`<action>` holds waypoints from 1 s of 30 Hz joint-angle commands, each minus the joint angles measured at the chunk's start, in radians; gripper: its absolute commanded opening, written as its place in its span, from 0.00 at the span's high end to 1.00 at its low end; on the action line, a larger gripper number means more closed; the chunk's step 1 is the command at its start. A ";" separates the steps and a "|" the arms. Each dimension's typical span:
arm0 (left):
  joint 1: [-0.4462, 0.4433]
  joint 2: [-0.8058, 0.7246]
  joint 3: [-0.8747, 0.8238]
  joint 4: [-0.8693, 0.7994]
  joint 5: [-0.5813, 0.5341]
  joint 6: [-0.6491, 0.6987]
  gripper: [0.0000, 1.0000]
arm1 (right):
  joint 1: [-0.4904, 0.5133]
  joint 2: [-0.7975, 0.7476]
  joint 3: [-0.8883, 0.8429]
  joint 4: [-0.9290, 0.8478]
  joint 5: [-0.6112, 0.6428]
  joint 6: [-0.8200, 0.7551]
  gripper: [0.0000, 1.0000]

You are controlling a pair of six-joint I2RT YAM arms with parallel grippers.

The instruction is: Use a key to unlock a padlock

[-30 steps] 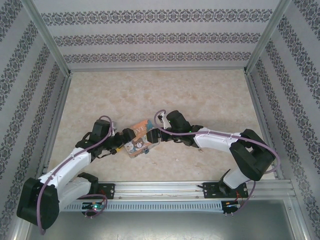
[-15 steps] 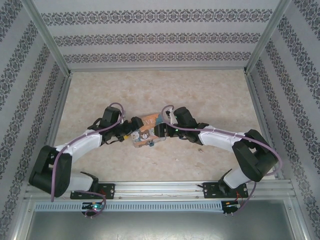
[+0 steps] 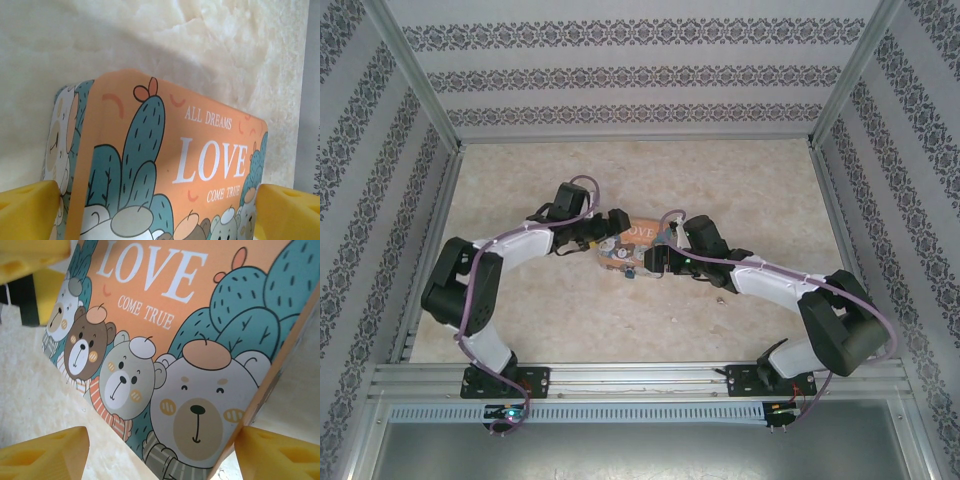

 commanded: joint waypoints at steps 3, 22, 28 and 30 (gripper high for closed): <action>-0.049 0.085 0.113 0.000 0.132 0.056 0.01 | -0.005 -0.025 0.000 0.052 -0.026 0.002 0.24; -0.035 0.136 0.271 -0.155 0.011 0.183 0.01 | -0.042 -0.120 0.015 -0.132 0.103 -0.041 0.19; 0.000 0.048 0.268 -0.194 -0.038 0.221 0.01 | -0.061 -0.283 0.056 -0.441 0.232 -0.087 0.17; 0.004 0.000 0.247 -0.202 -0.059 0.237 0.01 | -0.063 -0.338 0.072 -0.557 0.272 -0.099 0.18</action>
